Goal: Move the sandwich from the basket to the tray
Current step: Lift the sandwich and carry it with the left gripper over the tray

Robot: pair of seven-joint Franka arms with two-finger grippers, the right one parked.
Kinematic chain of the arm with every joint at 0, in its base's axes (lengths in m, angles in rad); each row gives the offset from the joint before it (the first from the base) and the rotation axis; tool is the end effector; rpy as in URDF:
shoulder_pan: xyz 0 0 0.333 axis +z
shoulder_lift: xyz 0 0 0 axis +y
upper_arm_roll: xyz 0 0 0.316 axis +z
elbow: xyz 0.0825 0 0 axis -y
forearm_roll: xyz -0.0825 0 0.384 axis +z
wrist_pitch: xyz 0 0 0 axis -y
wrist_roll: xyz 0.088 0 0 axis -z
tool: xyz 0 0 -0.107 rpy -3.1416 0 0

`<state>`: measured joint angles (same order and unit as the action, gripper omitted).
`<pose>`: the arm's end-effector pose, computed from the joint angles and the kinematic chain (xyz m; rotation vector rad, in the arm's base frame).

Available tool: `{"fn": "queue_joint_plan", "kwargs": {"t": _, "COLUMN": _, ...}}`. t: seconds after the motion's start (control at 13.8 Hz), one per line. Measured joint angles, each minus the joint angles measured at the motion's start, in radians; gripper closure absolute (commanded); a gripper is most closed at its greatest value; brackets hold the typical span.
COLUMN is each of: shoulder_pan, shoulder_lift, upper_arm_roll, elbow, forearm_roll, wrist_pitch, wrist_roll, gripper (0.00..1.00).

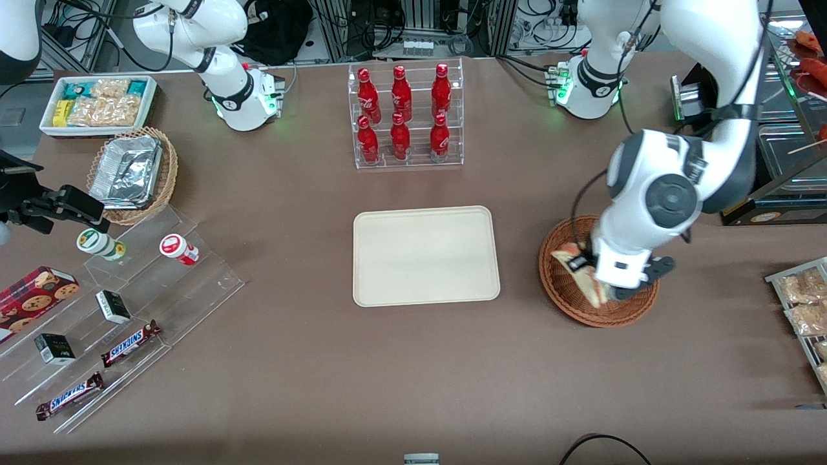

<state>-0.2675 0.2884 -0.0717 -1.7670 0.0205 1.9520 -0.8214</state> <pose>0.5896 -0.2034 0.3915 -2.9973 -0.7263 0.1340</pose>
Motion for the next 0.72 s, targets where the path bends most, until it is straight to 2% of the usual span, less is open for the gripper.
{"fn": "queue_joint_plan", "kwargs": {"t": 0.43, "shoulder_pan": -0.213, "shoulder_lift": 0.042, "upper_arm_roll": -0.005, "elbow": 0.01, "forearm_roll": 0.0, "wrist_pitch": 0.001, "wrist_roll": -0.05, "gripper": 0.87}}
{"fn": "queue_joint_plan", "kwargs": {"t": 0.72, "shoulder_pan": -0.341, "shoulder_lift": 0.167, "upper_arm_roll": -0.006, "elbow": 0.106, "forearm_roll": 0.0, "wrist_pitch": 0.043, "wrist_roll": -0.092, "gripper": 0.85}}
